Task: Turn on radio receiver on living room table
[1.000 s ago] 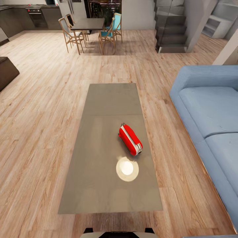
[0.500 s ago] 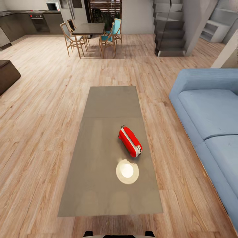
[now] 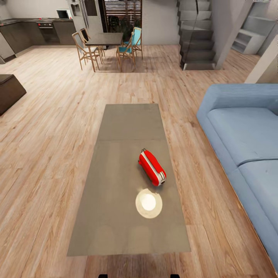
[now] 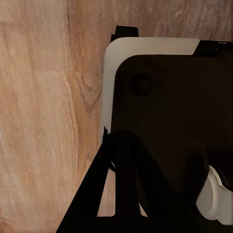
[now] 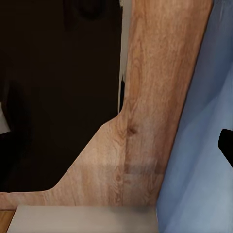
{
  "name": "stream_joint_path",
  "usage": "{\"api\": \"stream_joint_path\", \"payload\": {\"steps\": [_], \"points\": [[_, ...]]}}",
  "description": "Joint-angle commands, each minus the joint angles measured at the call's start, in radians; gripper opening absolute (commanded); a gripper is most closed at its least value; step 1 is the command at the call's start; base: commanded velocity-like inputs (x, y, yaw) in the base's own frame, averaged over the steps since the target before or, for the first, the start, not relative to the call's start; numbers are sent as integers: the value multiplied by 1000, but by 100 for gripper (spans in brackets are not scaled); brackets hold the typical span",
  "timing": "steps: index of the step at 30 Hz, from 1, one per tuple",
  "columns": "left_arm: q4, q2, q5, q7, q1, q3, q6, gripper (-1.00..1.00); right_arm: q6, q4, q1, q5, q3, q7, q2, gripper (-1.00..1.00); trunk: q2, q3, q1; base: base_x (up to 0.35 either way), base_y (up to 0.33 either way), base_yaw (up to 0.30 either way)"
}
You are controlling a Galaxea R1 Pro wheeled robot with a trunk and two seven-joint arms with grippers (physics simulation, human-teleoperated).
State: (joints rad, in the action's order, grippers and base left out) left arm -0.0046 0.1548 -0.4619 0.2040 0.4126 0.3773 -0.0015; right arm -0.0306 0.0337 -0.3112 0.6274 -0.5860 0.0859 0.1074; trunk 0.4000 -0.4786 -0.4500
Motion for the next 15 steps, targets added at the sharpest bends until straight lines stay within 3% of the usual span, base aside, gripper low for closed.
{"api": "stream_joint_path", "payload": {"steps": [1,15], "points": [[0,-1,0,0,0,0,0,-100,0,0,0,0,0,0,0,100,0,2,0,0,0,0],[0,-1,-1,0,0,0,0,-100,0,0,0,0,0,0,0,100,0,24,0,0,0,0]]}}
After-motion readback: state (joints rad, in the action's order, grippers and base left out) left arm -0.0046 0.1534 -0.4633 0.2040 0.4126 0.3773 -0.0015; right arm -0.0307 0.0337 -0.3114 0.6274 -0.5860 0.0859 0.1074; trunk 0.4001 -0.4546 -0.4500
